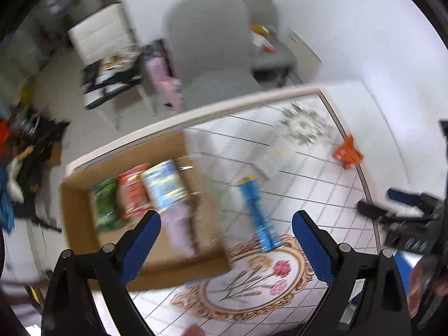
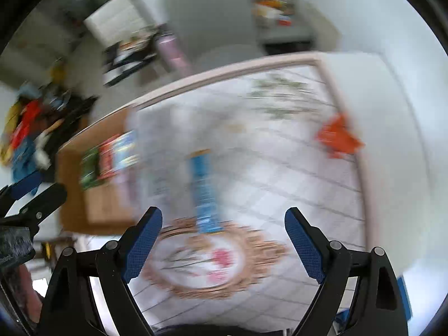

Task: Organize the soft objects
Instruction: 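Grasp the white card box with left tool while right tool grasps orange bag, then carry both items into the box and open both tools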

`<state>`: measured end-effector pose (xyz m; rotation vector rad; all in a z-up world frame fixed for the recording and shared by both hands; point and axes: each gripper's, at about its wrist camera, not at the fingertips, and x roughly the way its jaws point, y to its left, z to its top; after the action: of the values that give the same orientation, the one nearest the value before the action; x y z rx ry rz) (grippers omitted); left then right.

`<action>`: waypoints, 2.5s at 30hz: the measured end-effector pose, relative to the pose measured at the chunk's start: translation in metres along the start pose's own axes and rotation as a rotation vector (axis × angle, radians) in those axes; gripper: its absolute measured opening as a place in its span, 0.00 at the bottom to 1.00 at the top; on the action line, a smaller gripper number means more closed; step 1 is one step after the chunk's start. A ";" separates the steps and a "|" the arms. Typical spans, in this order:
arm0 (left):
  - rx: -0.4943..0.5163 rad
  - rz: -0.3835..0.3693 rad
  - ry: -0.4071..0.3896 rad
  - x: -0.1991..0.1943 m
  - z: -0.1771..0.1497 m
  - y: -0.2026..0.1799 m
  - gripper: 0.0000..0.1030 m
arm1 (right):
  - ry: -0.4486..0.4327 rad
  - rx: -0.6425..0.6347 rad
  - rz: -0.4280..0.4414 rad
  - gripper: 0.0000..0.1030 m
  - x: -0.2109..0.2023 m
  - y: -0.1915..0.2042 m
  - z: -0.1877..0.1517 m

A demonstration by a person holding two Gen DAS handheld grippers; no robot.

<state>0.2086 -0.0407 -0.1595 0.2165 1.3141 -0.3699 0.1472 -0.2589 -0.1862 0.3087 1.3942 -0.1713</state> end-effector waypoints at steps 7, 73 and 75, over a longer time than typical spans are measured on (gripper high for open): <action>0.165 0.020 0.164 0.125 0.080 -0.075 0.93 | 0.110 0.073 -0.037 0.89 0.065 -0.109 0.058; -0.286 -0.026 0.045 0.004 -0.033 0.120 0.54 | 0.104 -0.288 0.260 0.55 0.037 0.166 0.016; -0.335 -0.014 0.058 0.003 -0.055 0.148 0.53 | 0.129 -0.305 0.259 0.55 0.043 0.202 -0.002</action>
<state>0.2164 0.1149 -0.1835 -0.0643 1.4135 -0.1518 0.2130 -0.0645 -0.2057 0.2462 1.4689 0.2771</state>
